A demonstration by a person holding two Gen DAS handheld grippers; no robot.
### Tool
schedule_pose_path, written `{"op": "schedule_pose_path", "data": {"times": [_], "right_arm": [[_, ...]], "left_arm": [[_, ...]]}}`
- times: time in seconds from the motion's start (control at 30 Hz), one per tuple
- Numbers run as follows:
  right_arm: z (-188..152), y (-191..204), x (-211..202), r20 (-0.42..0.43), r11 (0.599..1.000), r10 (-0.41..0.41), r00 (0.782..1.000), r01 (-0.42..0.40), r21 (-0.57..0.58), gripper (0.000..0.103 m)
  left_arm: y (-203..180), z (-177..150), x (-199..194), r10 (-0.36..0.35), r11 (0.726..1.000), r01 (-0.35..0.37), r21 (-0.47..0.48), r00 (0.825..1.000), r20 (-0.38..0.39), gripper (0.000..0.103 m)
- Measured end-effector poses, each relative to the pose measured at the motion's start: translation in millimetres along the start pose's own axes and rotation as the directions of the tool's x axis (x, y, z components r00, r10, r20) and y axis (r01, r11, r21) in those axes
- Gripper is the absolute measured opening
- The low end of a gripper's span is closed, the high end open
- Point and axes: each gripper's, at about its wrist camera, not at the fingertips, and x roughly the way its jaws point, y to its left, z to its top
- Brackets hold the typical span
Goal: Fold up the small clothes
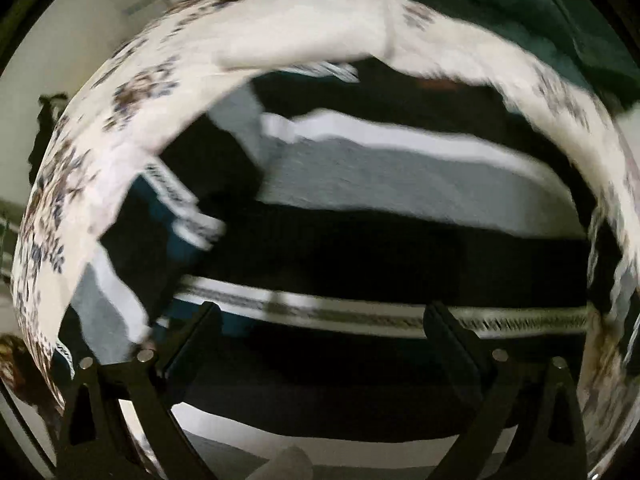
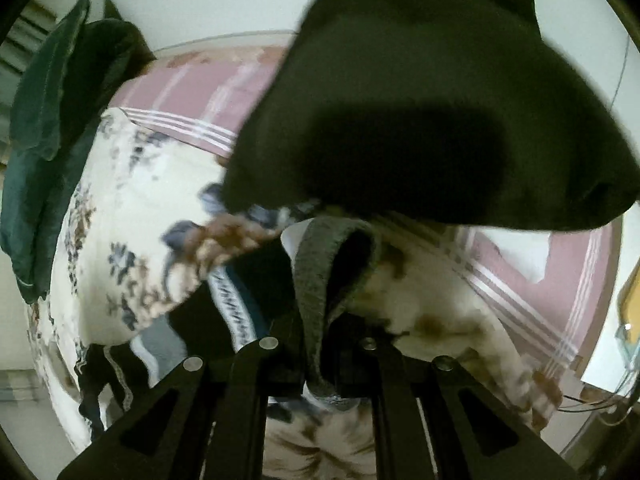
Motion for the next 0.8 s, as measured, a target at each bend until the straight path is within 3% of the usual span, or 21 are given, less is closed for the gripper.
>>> {"op": "schedule_pose_path", "data": {"times": [0.03,0.1,0.2,0.27,0.37,0.47,0.53,0.63,0.67,0.8], "right_arm": [[1.2,-2.8,10.1,-0.023,1.000,-0.010,1.000,0.009,-0.002,0.050],[-2.6,-15.1,27.0,-0.050,1.000,0.002,0.999,-0.001,0.006,0.068],[-5.4,-27.7,43.9,-0.057,0.998,0.052,0.997,-0.050,0.028,0.068],[-5.9,-30.6,48.5,-0.043,0.996,0.081,0.996,-0.079,0.051,0.074],[-9.2,-24.9,47.3,-0.024,0.997,0.069,0.997,-0.068,0.037,0.076],[-13.4,-17.1,42.5,-0.020,0.999,0.042,0.999,-0.043,-0.031,0.051],[-14.2,-19.2,37.2,-0.028,0.996,0.081,0.996,-0.082,-0.038,0.023],[-12.7,-14.0,22.0,-0.024,0.990,0.119,0.993,-0.121,-0.074,0.010],[-11.5,-8.1,11.3,-0.001,0.989,0.116,0.993,-0.115,-0.098,0.010],[12.3,3.4,-40.7,0.167,0.993,0.096,0.981,-0.082,-0.089,0.010]], "left_arm": [[-12.0,-4.6,5.0,0.005,1.000,-0.005,0.025,1.000,-0.012,0.102],[-29.2,-13.6,9.1,0.027,0.998,-0.026,0.051,0.999,-0.022,0.102],[-52.4,-23.7,12.3,0.014,0.998,-0.011,0.067,0.999,-0.044,0.102],[-62.4,-29.2,10.7,0.017,0.996,-0.013,0.088,0.999,-0.048,0.102],[-76.9,-36.1,6.4,0.027,0.992,-0.022,0.123,0.999,-0.039,0.102],[-88.3,-36.1,4.4,0.036,0.990,-0.032,0.140,0.999,-0.030,0.102],[-92.9,-35.5,3.5,0.033,0.989,-0.029,0.144,0.999,-0.028,0.102],[-99.1,-35.3,2.6,0.032,0.989,-0.027,0.147,0.999,-0.027,0.102],[-99.8,-35.4,2.6,0.030,0.989,-0.026,0.146,0.999,-0.027,0.102],[-94.0,-32.6,0.9,0.012,0.993,-0.009,0.120,0.999,-0.029,0.102]]}}
